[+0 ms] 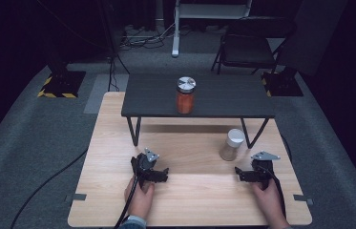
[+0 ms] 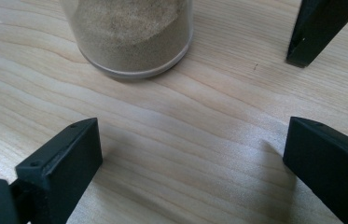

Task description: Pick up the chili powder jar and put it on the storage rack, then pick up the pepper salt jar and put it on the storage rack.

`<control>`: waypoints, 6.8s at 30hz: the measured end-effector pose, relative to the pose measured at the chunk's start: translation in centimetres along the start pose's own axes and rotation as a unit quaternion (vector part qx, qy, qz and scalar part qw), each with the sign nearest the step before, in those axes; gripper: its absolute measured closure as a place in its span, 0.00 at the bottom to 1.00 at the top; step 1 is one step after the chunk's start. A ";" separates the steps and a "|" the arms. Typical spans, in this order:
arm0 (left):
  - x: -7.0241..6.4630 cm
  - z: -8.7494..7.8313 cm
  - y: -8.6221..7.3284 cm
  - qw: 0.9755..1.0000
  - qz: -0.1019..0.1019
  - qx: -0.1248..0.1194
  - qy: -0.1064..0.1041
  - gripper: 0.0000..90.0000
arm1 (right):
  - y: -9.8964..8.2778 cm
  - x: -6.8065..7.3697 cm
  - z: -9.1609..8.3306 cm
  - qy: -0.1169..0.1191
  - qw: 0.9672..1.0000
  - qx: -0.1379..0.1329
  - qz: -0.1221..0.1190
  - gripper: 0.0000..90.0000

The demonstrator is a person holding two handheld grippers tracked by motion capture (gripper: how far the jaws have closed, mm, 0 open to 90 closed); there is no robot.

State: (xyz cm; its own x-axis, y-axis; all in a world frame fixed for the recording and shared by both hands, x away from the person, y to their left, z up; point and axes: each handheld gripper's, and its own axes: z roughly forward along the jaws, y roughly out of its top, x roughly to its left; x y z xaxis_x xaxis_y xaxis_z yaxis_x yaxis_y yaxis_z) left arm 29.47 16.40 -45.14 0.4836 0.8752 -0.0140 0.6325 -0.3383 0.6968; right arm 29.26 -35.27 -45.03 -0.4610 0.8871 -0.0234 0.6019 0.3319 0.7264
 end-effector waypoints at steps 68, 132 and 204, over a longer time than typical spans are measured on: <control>-0.1 0.0 0.0 1.000 0.000 -0.001 0.001 0.00 | -2.9 -2.0 -4.5 0.075 0.972 -0.222 -0.035 0.08; -0.1 0.2 0.2 1.000 -0.001 0.000 0.002 0.00 | 1.9 -1.2 0.5 0.089 0.976 -0.197 -0.038 0.37; -0.1 0.1 0.1 1.000 0.001 0.000 0.000 0.00 | 22.7 0.8 -11.8 0.139 0.965 -0.201 -0.095 0.37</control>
State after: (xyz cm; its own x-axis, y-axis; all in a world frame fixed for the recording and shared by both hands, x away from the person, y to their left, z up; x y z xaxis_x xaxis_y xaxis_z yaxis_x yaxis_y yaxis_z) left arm 29.60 16.25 -45.13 0.4848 0.8745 -0.0121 0.6312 -0.3402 0.6970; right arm 34.88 -30.85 -20.46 -0.7291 0.6833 -0.0380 0.2127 0.2790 0.9364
